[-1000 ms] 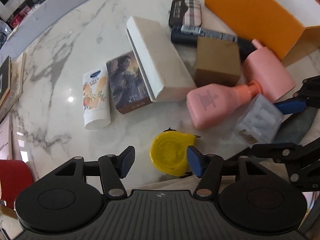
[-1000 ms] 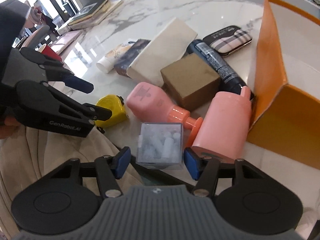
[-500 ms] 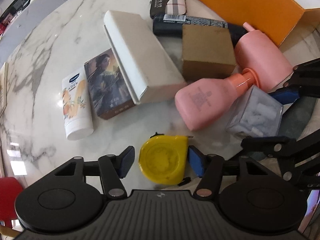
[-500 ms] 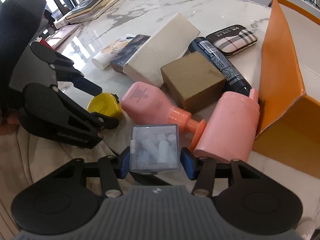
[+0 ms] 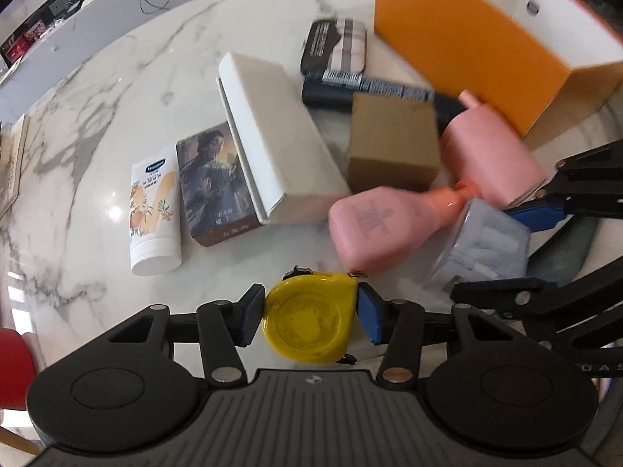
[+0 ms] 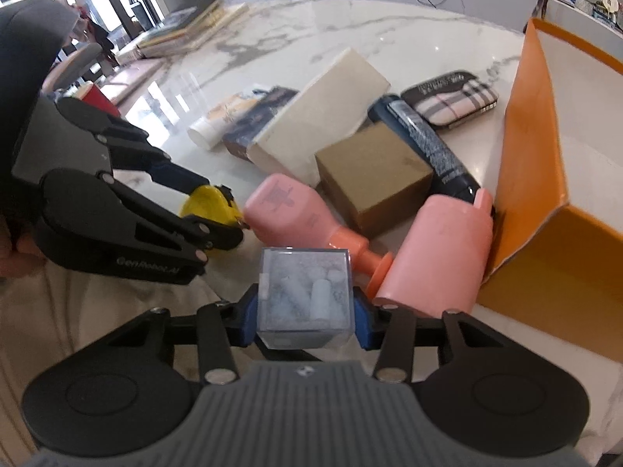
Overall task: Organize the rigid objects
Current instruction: 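Grasp the clear plastic cube with the right tool while the left tool grasps the yellow tape measure, then carry both items into the orange box and release the tape measure from the left tool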
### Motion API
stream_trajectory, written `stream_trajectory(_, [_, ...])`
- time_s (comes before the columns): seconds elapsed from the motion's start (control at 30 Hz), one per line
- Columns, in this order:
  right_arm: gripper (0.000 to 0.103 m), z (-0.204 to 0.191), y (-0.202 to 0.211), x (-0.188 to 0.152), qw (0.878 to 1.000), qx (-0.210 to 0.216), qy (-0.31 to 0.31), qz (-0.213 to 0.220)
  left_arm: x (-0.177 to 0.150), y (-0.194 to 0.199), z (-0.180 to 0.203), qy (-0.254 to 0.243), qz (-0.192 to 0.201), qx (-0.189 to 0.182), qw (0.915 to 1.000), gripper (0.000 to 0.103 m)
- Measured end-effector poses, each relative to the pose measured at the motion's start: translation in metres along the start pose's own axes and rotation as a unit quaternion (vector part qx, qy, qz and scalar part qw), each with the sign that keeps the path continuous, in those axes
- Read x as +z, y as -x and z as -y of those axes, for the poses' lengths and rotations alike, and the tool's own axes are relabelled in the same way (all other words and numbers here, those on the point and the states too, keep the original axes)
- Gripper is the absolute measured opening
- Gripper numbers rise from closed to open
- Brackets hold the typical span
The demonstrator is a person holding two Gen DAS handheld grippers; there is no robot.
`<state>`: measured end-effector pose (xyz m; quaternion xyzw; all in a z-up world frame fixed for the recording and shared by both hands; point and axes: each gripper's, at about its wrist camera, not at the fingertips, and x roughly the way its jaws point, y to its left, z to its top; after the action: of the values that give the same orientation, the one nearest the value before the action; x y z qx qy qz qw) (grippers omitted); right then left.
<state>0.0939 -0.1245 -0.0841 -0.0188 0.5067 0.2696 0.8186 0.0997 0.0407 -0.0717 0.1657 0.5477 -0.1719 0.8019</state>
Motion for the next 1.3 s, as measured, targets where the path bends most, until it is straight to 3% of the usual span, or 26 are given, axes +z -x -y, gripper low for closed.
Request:
stream_trajectory(0.33, [0.047,-0.005,0.038,0.009,0.998,-0.014,0.032,0.051,0.010,0.039,0.008,0.039,0.059,-0.003,0.9975,0.058])
stream_trajectory(0.73, [0.047,0.038,0.103,0.050,0.989,-0.061,0.029,0.133,0.070,0.090,0.028,0.061,0.153,-0.004,0.9864,0.058])
stream_trajectory(1.03, [0.047,0.103,0.122,0.075,0.985,-0.111,0.005,0.129,0.127,0.078,0.061,0.006,0.175,-0.026,0.9842,0.058])
stream_trajectory(1.3, [0.047,0.161,0.101,0.080,0.988,-0.127,-0.022,0.087,0.183,0.052,0.103,-0.076,0.174,-0.046,0.9807,0.058])
